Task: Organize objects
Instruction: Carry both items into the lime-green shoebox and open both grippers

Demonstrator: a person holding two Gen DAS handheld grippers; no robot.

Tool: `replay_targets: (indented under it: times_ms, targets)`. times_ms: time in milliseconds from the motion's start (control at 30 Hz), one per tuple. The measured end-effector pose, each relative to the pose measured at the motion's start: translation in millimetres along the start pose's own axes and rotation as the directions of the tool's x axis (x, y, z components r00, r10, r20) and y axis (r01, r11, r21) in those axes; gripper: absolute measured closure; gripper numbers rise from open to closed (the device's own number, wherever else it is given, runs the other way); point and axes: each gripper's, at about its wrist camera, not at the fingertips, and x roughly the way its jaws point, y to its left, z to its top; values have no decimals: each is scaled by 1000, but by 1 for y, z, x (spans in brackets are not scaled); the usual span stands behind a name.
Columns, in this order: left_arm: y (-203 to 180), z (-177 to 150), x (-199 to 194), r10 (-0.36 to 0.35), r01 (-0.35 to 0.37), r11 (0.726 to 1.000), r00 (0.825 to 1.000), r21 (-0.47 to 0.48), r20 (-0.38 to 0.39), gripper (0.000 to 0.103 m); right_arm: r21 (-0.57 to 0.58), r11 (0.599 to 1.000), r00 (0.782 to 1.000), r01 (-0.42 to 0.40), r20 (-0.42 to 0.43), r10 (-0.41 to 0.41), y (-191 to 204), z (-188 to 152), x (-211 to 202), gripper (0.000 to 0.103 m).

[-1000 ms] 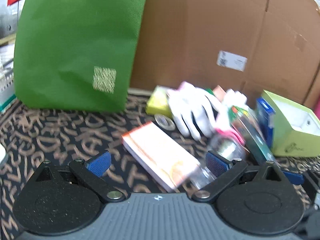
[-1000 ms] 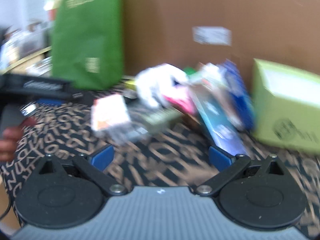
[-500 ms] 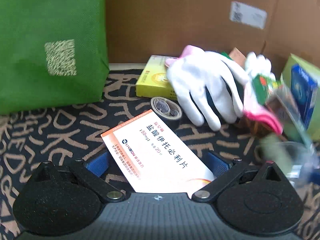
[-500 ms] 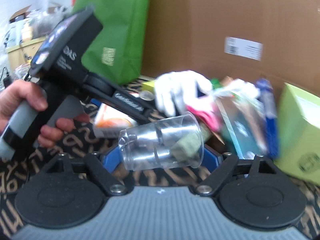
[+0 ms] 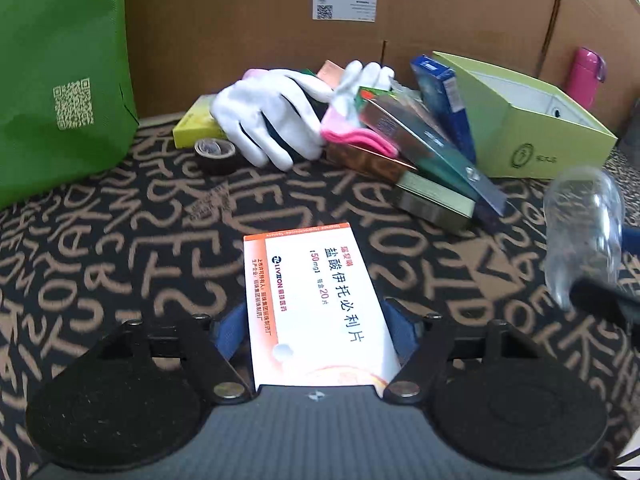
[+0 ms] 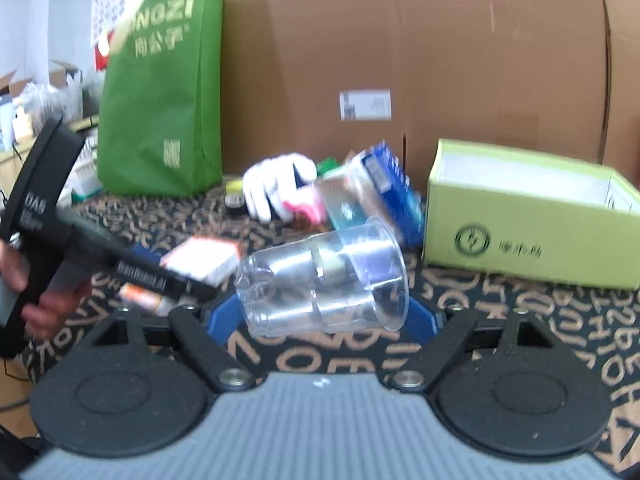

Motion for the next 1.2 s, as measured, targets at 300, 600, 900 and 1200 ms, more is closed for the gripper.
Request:
replay_targets:
  times_ms: [300,600,900,1200]
  targets:
    - [-20,25,-32,-45,42,999,994,33,103,30,29,997,991,68,118,-71,-26,5,-20,19]
    - [-88,103,-49,-213,156,970,914,184,346,30,72,947,915,313,244,-321,-85,52,-17,19]
    - [-159,165,17,-339,252,927,879,277,335,30,13,852,835,524,193,-516,-124,69,47,19]
    - [-174,176,78,-287,204,944,895,260,341,13,29,864,861,503,72,-504,-155,48,99,4]
